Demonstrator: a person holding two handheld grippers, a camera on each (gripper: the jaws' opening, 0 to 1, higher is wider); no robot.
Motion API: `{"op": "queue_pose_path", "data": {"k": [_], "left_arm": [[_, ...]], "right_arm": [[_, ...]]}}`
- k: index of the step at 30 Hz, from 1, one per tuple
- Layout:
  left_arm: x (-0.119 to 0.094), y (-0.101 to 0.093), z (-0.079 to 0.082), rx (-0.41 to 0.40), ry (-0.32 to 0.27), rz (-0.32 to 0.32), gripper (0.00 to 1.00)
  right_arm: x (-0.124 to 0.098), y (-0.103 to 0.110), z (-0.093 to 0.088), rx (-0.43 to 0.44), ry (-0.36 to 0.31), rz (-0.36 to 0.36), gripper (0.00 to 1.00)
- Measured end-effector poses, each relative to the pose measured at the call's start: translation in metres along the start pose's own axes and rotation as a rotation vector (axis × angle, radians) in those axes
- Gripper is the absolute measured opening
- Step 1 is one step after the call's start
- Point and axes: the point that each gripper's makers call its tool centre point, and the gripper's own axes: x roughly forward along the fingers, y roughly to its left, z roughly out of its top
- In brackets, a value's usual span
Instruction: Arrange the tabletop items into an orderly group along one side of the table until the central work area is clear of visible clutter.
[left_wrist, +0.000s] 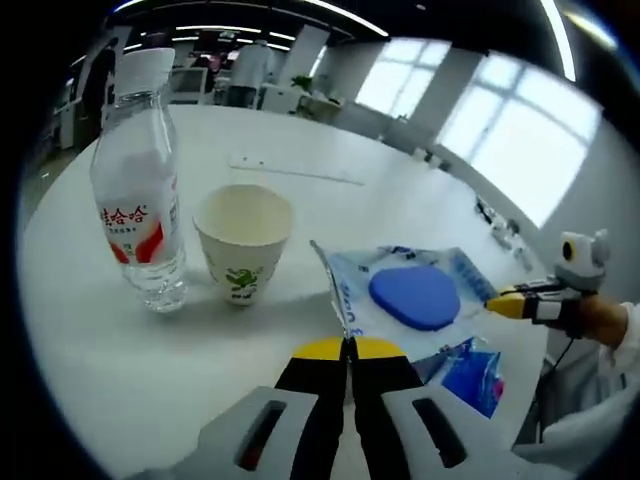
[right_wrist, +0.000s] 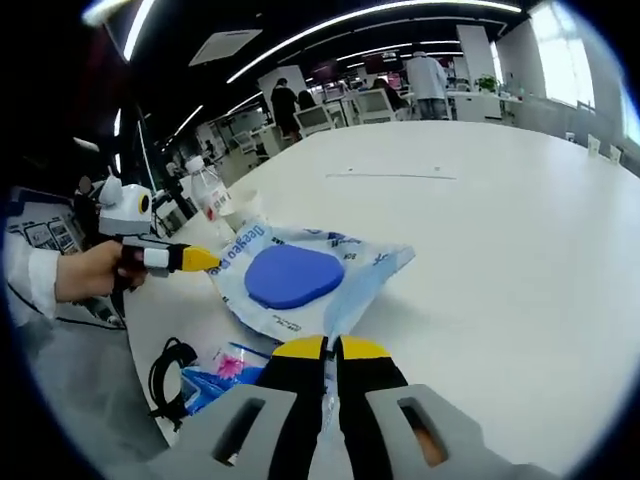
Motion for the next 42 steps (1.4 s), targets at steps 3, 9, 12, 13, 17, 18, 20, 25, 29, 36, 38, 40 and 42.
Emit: {"op": "queue_pose_path", "data": {"k": [3,9,12,13,17,18,20,25,29,36,38,40,42], "left_arm": [[0.003,0.003,0.003,0.005,-0.007,0.008,0.0],[0.01,0.006,0.004,0.102,0.005,0.04,0.0],[0.012,0.009,0.006,0.131,0.009,0.051,0.0],[0.013,0.01,0.007,0.142,0.009,0.055,0.0],[0.016,0.014,0.013,0.143,0.003,0.06,0.0],[0.018,0.014,0.015,0.144,0.003,0.061,0.0],[0.02,0.015,0.017,0.155,0.004,0.064,0.0],[0.026,0.02,0.019,0.212,0.011,0.094,0.0],[0.034,0.029,0.019,0.222,0.017,0.12,0.0],[0.043,0.043,0.021,0.208,0.015,0.144,0.0],[0.044,0.045,0.021,0.208,0.015,0.15,0.0],[0.045,0.047,0.022,0.211,0.014,0.156,0.0],[0.047,0.048,0.023,0.233,0.01,0.166,0.0]], "right_arm": [[0.002,0.0,0.001,-0.006,-0.002,-0.002,0.0],[0.009,-0.004,0.001,-0.013,0.008,-0.006,0.0],[0.011,-0.006,0.003,-0.017,0.011,-0.008,0.0],[0.013,-0.008,0.004,-0.018,0.012,-0.007,0.0],[0.017,-0.011,0.003,-0.013,0.01,-0.009,0.0],[0.018,-0.01,0.003,-0.014,0.009,-0.01,0.0],[0.02,-0.011,0.005,-0.016,0.009,-0.01,0.0],[0.027,-0.016,0.01,-0.028,0.004,-0.019,0.0],[0.033,-0.02,0.012,-0.038,0.002,-0.022,0.0],[0.044,-0.027,0.018,-0.065,0.0,-0.017,0.0],[0.047,-0.026,0.019,-0.065,0.0,-0.014,0.0],[0.048,-0.027,0.019,-0.071,-0.001,-0.013,0.0],[0.049,-0.027,0.019,-0.066,-0.003,-0.014,0.0]]}}
